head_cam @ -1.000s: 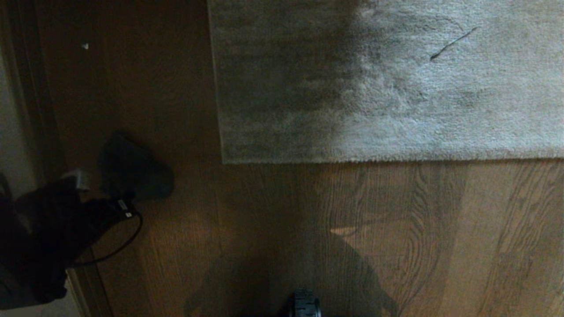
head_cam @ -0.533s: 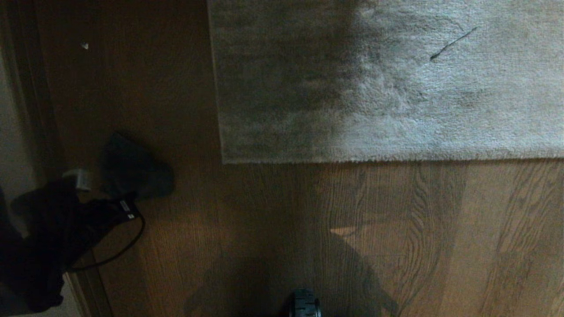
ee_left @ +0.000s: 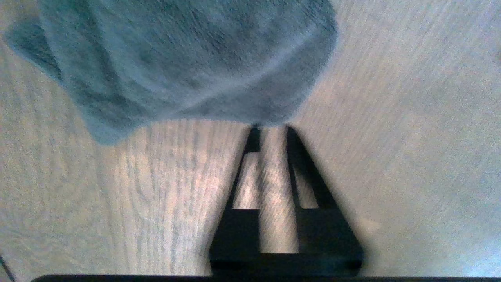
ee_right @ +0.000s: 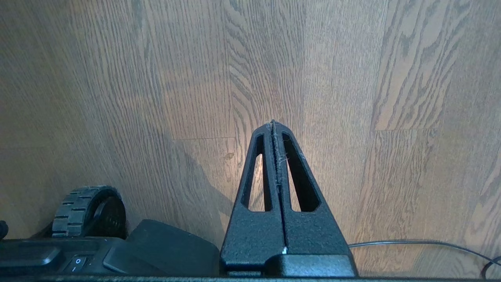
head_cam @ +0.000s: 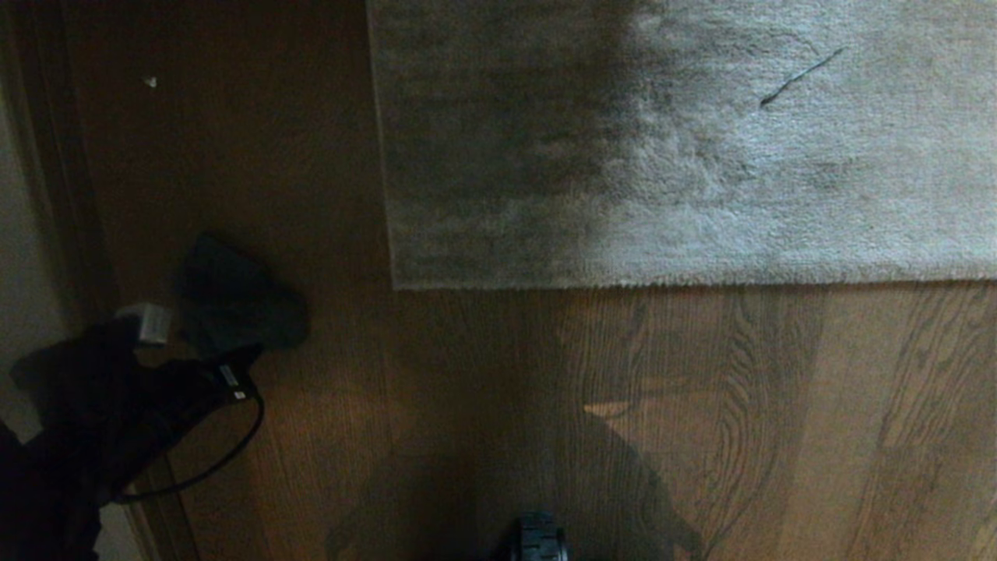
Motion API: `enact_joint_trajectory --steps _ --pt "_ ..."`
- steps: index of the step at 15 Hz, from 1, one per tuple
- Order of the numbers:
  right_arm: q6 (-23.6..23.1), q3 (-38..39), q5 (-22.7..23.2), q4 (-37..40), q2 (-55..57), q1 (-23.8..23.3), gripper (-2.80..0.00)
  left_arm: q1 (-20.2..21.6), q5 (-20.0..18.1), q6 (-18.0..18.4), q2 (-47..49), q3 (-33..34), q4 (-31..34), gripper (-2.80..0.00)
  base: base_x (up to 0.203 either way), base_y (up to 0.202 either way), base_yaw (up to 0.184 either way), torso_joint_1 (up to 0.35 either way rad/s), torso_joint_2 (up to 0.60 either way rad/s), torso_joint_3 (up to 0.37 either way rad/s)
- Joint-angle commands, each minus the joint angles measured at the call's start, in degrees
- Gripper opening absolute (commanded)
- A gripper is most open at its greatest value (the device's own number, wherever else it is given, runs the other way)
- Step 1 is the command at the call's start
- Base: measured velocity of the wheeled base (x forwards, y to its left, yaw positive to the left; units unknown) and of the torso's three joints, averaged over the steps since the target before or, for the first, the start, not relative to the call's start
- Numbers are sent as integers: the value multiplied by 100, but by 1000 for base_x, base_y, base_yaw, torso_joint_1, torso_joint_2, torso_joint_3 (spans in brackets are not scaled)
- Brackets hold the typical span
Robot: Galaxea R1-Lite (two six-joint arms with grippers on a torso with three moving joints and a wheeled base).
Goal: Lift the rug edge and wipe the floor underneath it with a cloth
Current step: Pick up the rag
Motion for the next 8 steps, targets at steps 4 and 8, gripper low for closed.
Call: enact_joint_trajectory --steps 4,8 --pt "0 0 -2 -2 -2 5 -280 -25 -34 -18 16 -65 -49 0 0 0 0 0 0 0" --pt "0 0 -2 -2 -2 -2 -280 -152 -42 -18 220 -297 -45 0 0 0 0 0 0 0"
